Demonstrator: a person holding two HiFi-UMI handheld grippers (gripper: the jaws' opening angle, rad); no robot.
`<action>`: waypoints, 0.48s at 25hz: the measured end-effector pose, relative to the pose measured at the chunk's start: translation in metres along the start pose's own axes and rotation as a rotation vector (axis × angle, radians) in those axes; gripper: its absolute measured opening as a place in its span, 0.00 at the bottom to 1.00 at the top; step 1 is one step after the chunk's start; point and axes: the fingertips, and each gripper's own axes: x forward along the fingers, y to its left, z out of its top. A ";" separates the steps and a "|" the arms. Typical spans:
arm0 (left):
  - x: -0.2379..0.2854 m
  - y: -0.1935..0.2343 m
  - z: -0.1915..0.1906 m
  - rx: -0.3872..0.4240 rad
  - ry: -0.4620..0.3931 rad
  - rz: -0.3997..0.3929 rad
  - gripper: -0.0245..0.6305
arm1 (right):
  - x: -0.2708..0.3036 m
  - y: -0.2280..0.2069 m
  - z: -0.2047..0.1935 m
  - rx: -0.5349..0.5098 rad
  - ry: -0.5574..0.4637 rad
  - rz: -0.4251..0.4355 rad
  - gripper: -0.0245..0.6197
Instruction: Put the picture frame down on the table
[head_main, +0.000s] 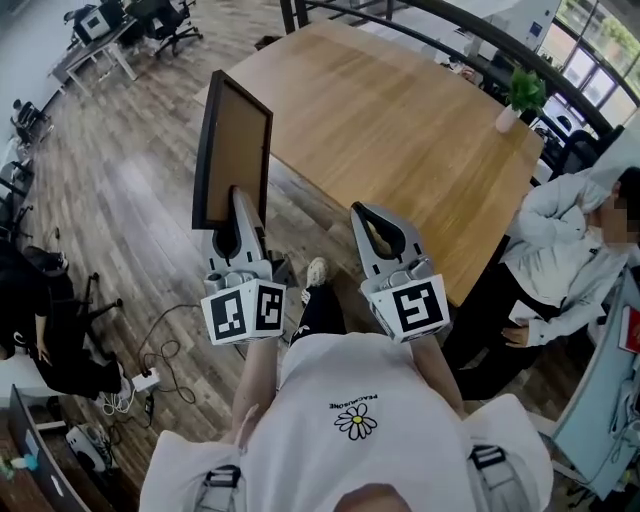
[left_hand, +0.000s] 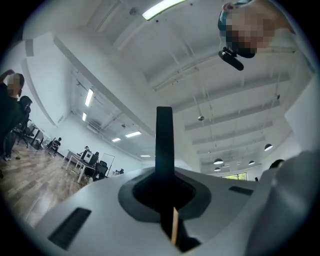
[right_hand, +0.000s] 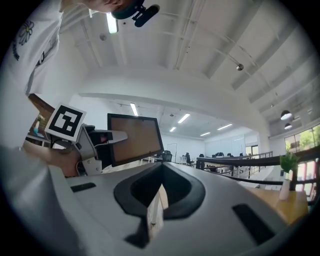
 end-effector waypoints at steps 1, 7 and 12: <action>0.012 0.006 -0.005 0.001 -0.003 -0.006 0.07 | 0.010 -0.007 -0.005 -0.014 0.002 -0.011 0.05; 0.110 0.041 -0.041 -0.019 0.002 -0.060 0.07 | 0.095 -0.053 -0.026 -0.027 0.033 -0.092 0.05; 0.194 0.053 -0.069 0.042 0.040 -0.145 0.07 | 0.165 -0.091 -0.038 0.028 0.067 -0.154 0.05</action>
